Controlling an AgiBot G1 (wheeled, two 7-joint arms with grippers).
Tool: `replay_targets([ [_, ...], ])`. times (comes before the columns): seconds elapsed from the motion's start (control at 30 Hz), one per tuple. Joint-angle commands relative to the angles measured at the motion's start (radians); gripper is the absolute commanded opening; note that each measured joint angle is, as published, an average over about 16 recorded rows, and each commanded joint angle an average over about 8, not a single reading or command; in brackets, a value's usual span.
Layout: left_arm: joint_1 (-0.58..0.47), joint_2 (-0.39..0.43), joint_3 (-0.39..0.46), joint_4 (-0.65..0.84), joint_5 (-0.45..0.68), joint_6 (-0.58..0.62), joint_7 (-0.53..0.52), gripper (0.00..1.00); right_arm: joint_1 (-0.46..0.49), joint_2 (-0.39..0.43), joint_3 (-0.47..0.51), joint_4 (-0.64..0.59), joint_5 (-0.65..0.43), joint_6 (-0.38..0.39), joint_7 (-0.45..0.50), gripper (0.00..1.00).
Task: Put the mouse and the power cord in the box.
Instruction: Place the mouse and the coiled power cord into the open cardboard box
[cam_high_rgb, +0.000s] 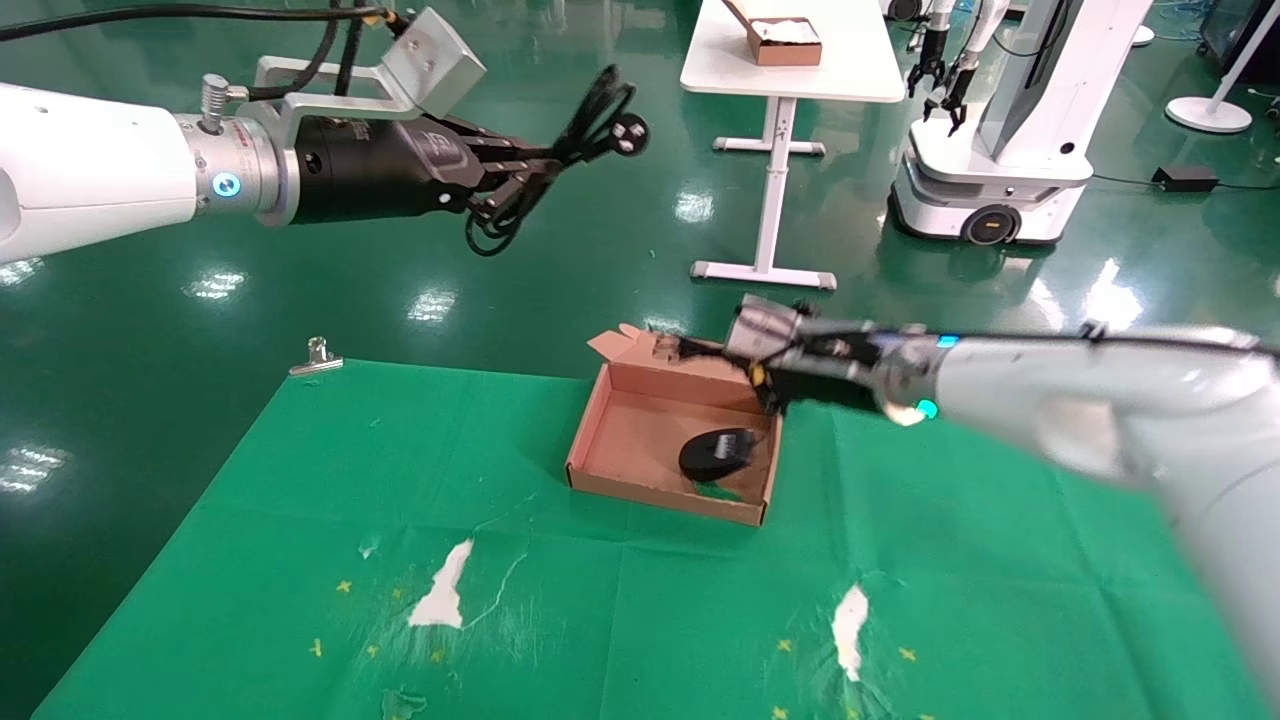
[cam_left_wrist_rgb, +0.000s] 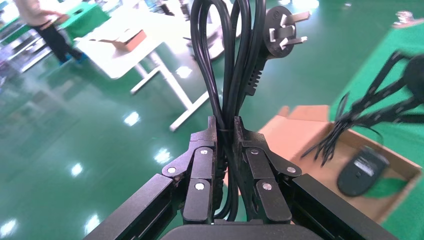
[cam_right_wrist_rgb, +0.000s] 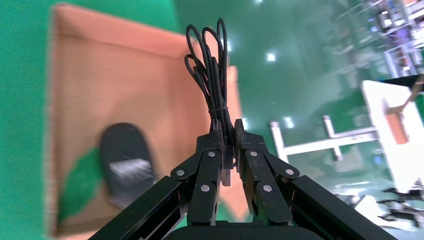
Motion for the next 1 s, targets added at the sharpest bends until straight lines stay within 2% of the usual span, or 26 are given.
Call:
replay_targets([
  [0.03,0.001,0.0,0.002,-0.005,0.002,0.016,0.008,0.0,-0.034,-0.019,0.005,-0.007,0.008,0.036,0.001,0.32],
  [0.17,0.007,-0.014,0.006,-0.009,0.009,0.055,0.023,0.0,-0.064,-0.02,0.011,0.011,0.024,0.027,0.016,0.82],
  [0.23,0.01,-0.019,0.01,-0.012,0.015,0.069,0.033,0.0,-0.071,-0.019,0.015,0.015,0.034,0.027,0.025,1.0],
  [0.5,0.041,0.006,0.039,-0.018,0.056,0.06,0.061,0.0,-0.089,-0.006,0.043,0.011,0.085,0.039,0.045,1.0],
  [0.7,0.115,0.081,0.049,-0.036,0.067,-0.031,0.053,0.0,-0.058,0.044,0.03,0.009,0.067,0.03,-0.017,1.0],
  [0.83,0.211,0.111,0.061,-0.118,0.053,-0.086,0.004,0.0,0.02,0.125,0.003,0.021,0.025,-0.023,-0.082,1.0],
  [1.0,0.326,0.114,0.113,-0.252,0.019,-0.134,-0.114,0.0,0.114,0.213,-0.023,0.028,-0.012,-0.13,-0.129,1.0],
])
